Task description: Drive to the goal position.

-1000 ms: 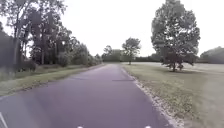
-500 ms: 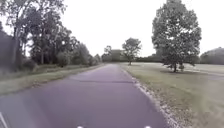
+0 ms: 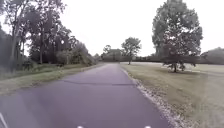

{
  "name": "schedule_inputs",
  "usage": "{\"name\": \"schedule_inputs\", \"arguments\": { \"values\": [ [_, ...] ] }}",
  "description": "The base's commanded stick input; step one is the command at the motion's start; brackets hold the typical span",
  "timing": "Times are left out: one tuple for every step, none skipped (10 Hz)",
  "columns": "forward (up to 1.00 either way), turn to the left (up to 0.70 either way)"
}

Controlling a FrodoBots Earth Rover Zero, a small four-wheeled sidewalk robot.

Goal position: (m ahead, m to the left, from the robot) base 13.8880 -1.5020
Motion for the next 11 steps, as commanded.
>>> {"name": "schedule_inputs", "arguments": {
  "values": [
    [0.7,0.0],
    [0.7,0.0],
    [0.7,0.0],
    [0.7,0.0],
    [0.7,-0.09],
    [0.7,-0.13],
    [0.7,-0.09],
    [0.7,0.0],
    [0.7,0.0],
    [0.7,0.0],
    [0.7,0.0]
  ]
}}
